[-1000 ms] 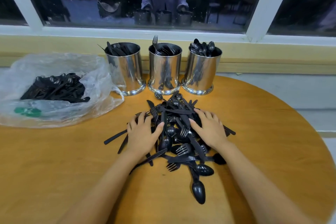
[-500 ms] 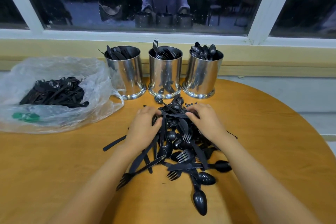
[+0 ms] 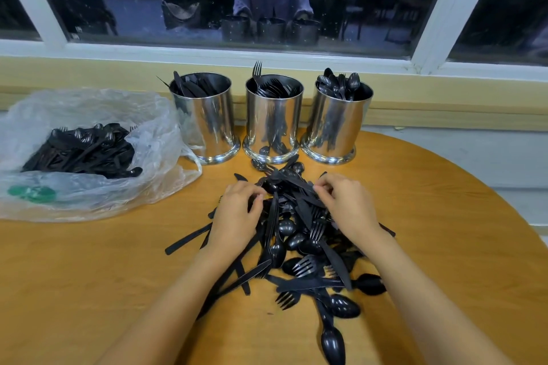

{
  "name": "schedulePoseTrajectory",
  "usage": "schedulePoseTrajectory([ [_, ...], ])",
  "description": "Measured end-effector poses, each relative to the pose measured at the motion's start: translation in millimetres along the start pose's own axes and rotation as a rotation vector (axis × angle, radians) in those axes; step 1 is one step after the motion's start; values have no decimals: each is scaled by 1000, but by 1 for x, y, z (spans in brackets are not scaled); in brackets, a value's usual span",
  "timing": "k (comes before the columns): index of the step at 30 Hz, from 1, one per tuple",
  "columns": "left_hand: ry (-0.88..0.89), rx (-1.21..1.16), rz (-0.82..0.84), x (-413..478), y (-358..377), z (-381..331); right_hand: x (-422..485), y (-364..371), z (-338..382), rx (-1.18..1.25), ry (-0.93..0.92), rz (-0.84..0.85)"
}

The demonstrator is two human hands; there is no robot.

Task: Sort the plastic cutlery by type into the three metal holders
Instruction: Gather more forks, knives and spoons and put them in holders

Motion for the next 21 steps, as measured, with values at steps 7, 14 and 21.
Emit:
schedulePoseTrajectory([
  [7, -490, -885, 211, -1, 6, -13, -25, 27, 65, 140, -380, -8],
  [14, -657, -1075, 187, -2, -3, 24, 15, 35, 42, 156, -214, 103],
  [21, -706, -1127, 204, -7, 0, 34, 82, 83, 28, -68, 89, 310],
])
Point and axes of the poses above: each hand's wrist, its own x-axis towards the middle knuckle, its own y-axis out of the palm, z = x × y, the point moved 7 cm from there along x, towards the middle knuckle, and after that the axes turned 13 degrees about x, right-handed, at the moved point
